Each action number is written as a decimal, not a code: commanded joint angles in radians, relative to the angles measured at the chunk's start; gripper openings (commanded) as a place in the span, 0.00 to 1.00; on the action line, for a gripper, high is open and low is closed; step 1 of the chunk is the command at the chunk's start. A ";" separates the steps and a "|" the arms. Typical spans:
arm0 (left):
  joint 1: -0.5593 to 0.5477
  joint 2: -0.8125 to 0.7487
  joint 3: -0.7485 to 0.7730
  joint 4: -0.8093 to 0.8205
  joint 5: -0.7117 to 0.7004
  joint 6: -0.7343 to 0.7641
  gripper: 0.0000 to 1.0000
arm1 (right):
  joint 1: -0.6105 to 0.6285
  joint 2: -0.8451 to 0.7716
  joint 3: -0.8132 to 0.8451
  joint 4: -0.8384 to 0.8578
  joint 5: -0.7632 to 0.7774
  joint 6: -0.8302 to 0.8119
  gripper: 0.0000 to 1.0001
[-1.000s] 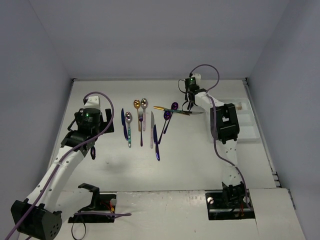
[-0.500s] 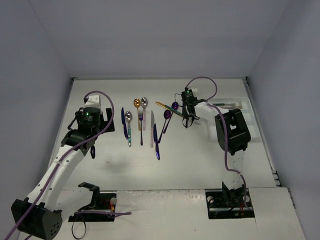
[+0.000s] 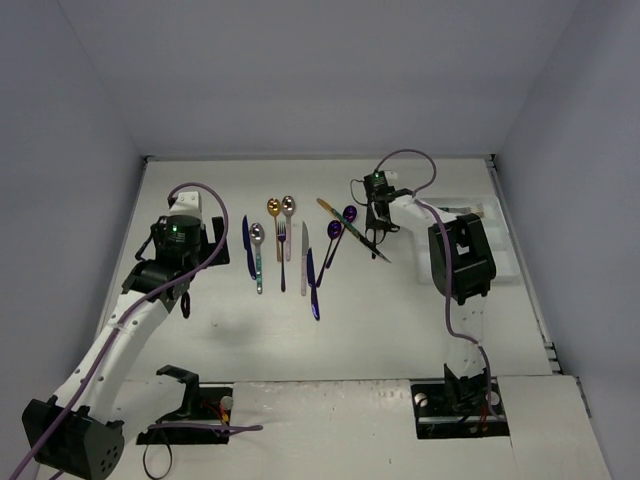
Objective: Sort the eating utensils into containers
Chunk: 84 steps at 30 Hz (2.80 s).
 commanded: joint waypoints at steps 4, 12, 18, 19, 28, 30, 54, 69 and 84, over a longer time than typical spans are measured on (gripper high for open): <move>0.006 -0.011 0.020 0.044 -0.002 -0.005 0.92 | -0.030 0.055 0.052 -0.054 -0.052 0.011 0.15; 0.006 -0.011 0.020 0.042 -0.006 -0.003 0.92 | -0.039 0.112 0.090 -0.059 -0.082 0.030 0.12; 0.006 -0.012 0.021 0.039 -0.010 -0.003 0.92 | -0.052 0.136 0.113 -0.061 -0.058 0.061 0.00; 0.006 -0.012 0.022 0.039 -0.010 -0.003 0.92 | -0.054 0.137 0.125 -0.060 -0.060 0.062 0.00; 0.006 -0.021 0.020 0.039 -0.019 -0.002 0.92 | -0.067 0.087 0.340 -0.044 -0.054 0.073 0.00; 0.006 -0.024 0.020 0.040 -0.020 -0.002 0.92 | -0.069 0.076 0.400 -0.037 -0.040 0.076 0.00; 0.007 -0.031 0.020 0.039 -0.011 -0.005 0.92 | -0.340 -0.273 -0.055 0.211 0.187 0.537 0.00; 0.007 -0.030 0.020 0.039 -0.008 -0.003 0.92 | -0.480 -0.155 -0.084 0.247 0.185 0.857 0.00; 0.007 -0.028 0.020 0.039 0.005 -0.004 0.92 | -0.469 -0.235 -0.124 0.257 0.059 0.750 0.58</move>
